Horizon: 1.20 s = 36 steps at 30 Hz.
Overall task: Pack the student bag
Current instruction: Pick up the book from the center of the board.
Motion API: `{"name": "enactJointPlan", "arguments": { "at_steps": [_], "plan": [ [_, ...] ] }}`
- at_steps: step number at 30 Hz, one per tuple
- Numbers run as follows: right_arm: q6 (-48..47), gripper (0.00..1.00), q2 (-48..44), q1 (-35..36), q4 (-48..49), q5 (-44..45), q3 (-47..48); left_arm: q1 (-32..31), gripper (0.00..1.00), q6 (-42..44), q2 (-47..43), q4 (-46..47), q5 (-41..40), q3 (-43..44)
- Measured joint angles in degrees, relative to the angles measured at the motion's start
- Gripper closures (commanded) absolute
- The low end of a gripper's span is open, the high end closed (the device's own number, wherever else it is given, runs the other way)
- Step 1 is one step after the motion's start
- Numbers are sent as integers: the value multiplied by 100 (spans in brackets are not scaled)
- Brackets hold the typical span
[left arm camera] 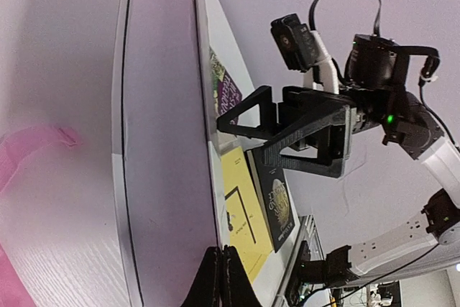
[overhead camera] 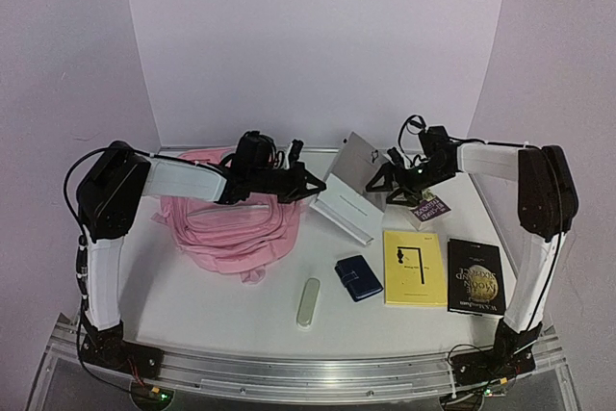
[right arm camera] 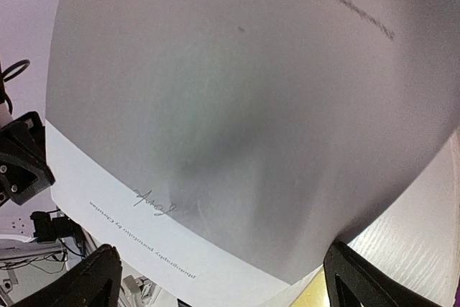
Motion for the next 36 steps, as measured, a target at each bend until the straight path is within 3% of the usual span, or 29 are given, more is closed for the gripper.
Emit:
{"name": "enactJointPlan", "arguments": {
  "at_steps": [13,22,26,36],
  "plan": [
    [144,2,-63,-118,54,-438,0,384,100,-660,-501,997,294,-756],
    [1199,2,-217,-147,1040,-635,-548,654,100,-1574,-596,2006,247,-1230],
    [2066,2,-212,-147,2087,-893,-809,666,100,-2045,-593,2594,290,-1279],
    [5468,3,193,-73,6324,-1345,-1392,663,100,-3115,-514,4055,377,-1410]
  ]
}}
